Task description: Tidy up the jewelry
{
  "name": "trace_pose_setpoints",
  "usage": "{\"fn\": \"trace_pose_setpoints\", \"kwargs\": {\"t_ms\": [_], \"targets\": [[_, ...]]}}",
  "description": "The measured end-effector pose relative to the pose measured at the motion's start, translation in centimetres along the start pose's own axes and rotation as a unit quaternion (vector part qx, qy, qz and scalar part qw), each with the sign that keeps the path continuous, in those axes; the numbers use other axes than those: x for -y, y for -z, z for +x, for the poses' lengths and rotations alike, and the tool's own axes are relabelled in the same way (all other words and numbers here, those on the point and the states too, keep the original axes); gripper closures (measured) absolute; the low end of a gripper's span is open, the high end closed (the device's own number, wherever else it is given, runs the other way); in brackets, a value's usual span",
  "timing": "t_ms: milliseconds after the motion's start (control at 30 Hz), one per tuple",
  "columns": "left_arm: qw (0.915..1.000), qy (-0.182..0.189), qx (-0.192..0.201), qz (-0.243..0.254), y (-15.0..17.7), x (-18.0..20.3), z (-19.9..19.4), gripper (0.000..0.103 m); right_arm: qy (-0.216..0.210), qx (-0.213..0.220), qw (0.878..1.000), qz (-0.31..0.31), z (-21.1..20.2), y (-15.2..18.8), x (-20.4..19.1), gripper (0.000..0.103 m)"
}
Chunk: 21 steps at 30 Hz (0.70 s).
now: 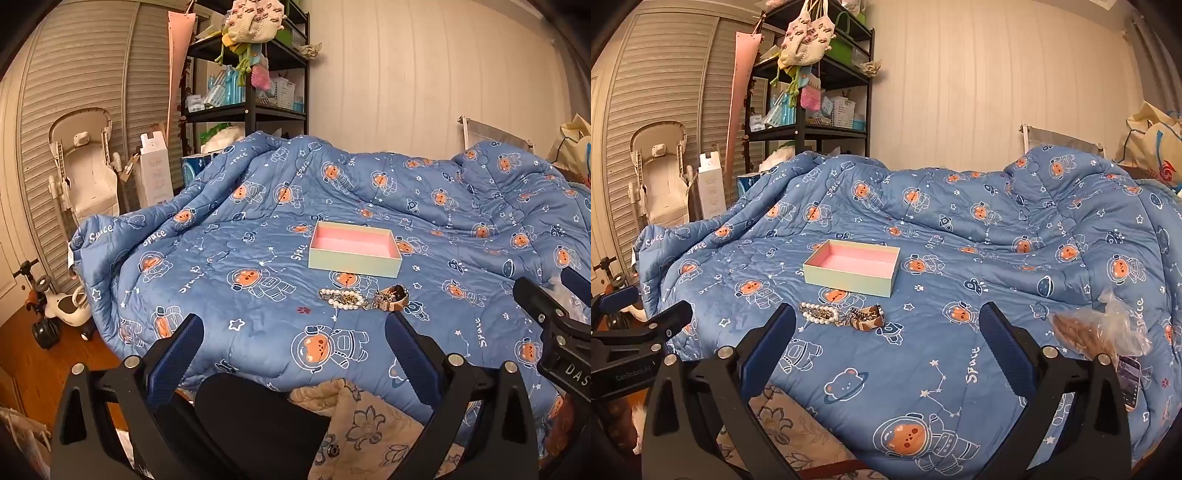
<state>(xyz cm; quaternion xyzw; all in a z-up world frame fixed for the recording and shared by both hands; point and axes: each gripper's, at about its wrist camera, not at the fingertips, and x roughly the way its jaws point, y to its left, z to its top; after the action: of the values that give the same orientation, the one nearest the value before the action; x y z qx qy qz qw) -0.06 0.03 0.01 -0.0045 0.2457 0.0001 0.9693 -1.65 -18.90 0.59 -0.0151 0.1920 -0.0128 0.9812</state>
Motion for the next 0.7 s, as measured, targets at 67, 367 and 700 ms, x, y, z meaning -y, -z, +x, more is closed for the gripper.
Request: {"fn": "trace_pose_setpoints", "kwargs": {"t_ms": [67, 367, 700], "targets": [[1.0, -0.002, -0.006, -0.003, -0.07, -0.09, 0.13, 0.006, 0.0, 0.001, 1.0, 0.0, -0.01, 0.0, 0.0, 0.005], [1.0, -0.006, -0.001, 0.003, 0.31, 0.26, 0.07, 0.006, 0.0, 0.002, 1.0, 0.001, -0.06, -0.02, 0.02, 0.005], [1.0, -0.008, 0.001, 0.002, -0.36, 0.08, -0.2, 0.006, -0.001, 0.002, 1.0, 0.002, -0.13, -0.08, 0.13, 0.005]]}}
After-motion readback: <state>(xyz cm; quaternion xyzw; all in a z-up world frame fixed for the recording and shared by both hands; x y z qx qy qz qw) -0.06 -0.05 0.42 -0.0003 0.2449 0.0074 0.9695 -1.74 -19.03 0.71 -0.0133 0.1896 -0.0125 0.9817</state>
